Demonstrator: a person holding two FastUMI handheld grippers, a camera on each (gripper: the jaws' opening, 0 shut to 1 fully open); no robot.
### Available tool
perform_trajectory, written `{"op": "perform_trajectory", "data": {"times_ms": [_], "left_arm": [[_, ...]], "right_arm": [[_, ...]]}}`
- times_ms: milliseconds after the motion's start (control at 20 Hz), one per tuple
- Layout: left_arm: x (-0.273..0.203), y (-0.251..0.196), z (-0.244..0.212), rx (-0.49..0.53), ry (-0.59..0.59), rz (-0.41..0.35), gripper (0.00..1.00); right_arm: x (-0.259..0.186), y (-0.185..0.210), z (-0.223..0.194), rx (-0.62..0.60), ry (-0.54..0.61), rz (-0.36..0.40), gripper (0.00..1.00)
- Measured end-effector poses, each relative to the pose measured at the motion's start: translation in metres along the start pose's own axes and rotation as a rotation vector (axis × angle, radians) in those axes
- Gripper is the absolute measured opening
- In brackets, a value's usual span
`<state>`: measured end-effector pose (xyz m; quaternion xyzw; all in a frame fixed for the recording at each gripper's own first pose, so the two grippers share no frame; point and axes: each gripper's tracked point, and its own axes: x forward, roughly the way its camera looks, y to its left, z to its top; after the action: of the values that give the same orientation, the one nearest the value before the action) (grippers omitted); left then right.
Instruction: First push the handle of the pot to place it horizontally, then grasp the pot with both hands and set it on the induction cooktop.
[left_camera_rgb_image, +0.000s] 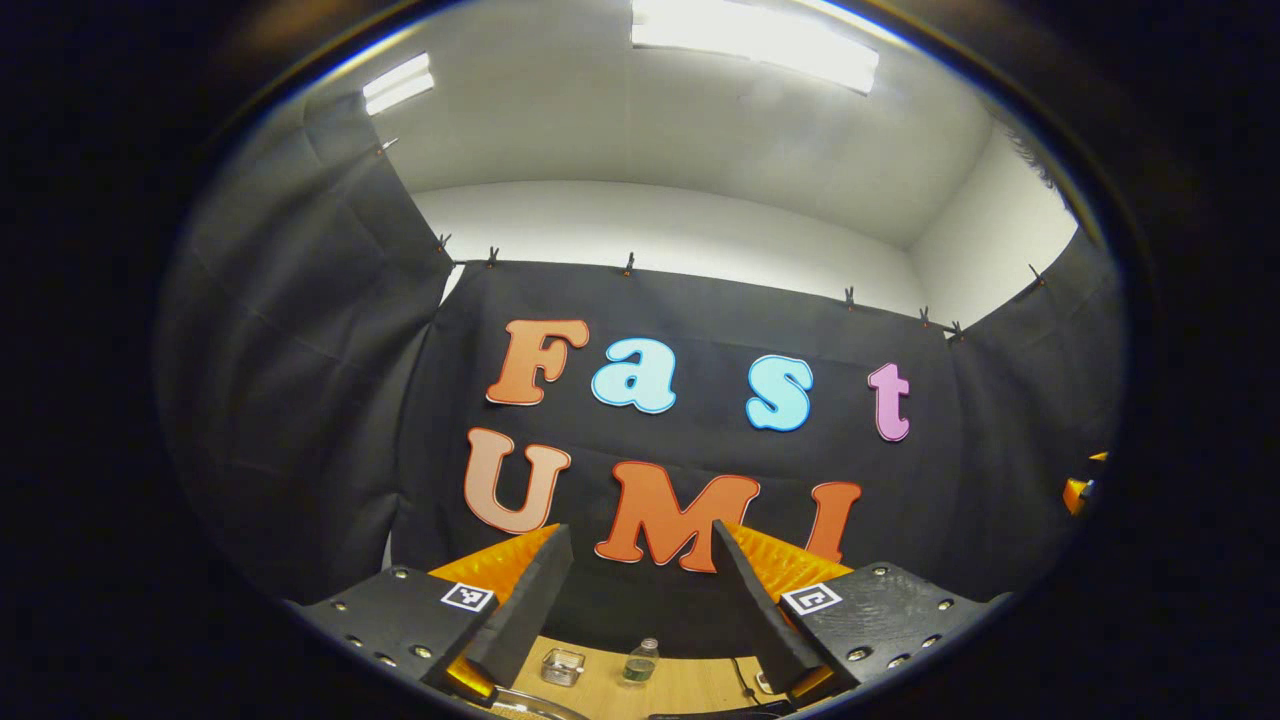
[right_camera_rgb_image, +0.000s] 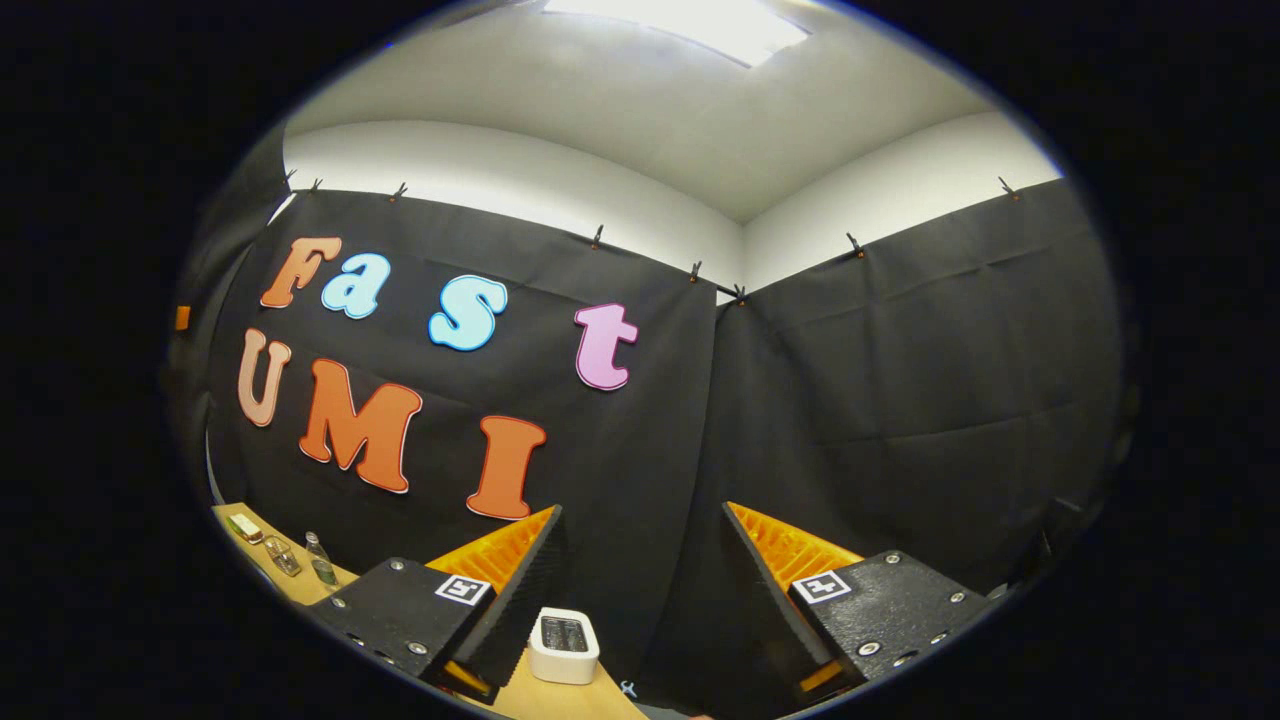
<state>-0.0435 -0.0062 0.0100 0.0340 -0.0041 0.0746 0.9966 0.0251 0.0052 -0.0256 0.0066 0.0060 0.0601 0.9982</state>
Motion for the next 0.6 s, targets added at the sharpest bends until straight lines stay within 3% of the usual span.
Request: {"op": "perform_trajectory", "data": {"times_ms": [250,350,400,450,600], "left_arm": [[0.006,-0.002,-0.033,0.025,0.106,-0.083,0.88],[0.011,-0.006,-0.057,0.047,0.191,-0.154,0.79],[0.014,-0.006,-0.072,0.050,0.243,-0.196,0.58],[0.015,-0.006,-0.085,0.050,0.288,-0.225,0.50],[0.008,-0.008,-0.127,0.039,0.422,-0.323,0.11]], "right_arm": [[-0.006,0.004,-0.003,-0.003,0.020,-0.023,0.94],[-0.012,0.010,0.002,0.003,0.019,-0.039,0.94],[-0.015,0.014,0.005,0.005,0.019,-0.042,0.93],[-0.017,0.016,0.008,0.005,0.017,-0.046,0.93],[-0.022,0.015,0.012,-0.009,0.017,-0.082,0.94]]}}
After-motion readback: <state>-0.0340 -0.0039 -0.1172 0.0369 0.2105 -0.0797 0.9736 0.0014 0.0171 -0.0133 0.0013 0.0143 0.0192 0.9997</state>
